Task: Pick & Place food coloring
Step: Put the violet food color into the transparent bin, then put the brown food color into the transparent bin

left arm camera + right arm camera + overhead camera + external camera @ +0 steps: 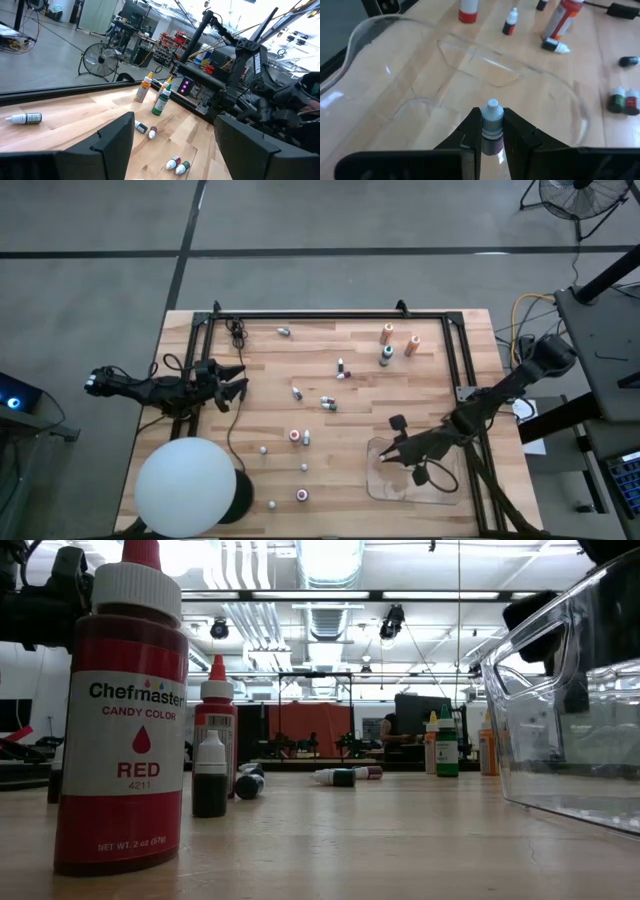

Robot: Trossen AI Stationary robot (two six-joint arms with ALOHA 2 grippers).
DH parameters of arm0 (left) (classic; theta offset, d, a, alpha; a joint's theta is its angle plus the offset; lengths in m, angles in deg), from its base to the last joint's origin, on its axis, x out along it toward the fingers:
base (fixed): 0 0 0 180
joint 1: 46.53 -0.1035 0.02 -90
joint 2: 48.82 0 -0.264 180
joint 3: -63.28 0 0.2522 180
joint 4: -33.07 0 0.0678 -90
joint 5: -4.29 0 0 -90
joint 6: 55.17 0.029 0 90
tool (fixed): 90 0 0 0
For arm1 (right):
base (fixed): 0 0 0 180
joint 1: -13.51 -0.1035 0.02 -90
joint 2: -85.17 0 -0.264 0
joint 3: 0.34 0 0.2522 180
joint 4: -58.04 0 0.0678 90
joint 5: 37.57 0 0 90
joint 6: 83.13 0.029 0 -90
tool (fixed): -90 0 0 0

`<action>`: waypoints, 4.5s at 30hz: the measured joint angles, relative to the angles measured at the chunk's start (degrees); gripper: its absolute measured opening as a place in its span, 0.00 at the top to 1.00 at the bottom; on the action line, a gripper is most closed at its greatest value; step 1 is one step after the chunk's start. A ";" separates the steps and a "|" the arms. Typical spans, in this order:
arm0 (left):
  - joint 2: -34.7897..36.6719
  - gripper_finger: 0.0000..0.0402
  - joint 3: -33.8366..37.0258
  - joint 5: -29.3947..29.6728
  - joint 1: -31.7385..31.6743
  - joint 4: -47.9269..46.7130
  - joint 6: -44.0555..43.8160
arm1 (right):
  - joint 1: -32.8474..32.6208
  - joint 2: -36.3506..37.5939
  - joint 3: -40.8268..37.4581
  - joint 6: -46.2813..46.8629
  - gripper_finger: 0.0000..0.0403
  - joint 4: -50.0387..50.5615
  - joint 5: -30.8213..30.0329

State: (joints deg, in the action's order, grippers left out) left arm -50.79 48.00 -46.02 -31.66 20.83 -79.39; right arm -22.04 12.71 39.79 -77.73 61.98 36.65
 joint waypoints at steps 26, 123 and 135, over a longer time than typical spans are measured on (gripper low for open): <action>0.00 0.39 0.00 -0.04 -0.01 0.10 0.01 | 0.10 -7.12 -1.92 -1.81 0.89 -4.59 2.90; -0.11 0.39 -0.02 -0.02 -0.02 0.02 0.00 | -0.55 -19.63 5.25 -13.60 0.84 -13.25 22.35; -0.11 0.39 -0.01 -0.02 -0.01 0.02 0.00 | -0.52 -19.63 5.25 -12.88 0.67 -13.21 22.35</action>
State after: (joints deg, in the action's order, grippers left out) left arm -50.90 47.99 -46.03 -31.66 20.85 -79.39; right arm -22.57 -6.92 45.04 -90.61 48.77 59.00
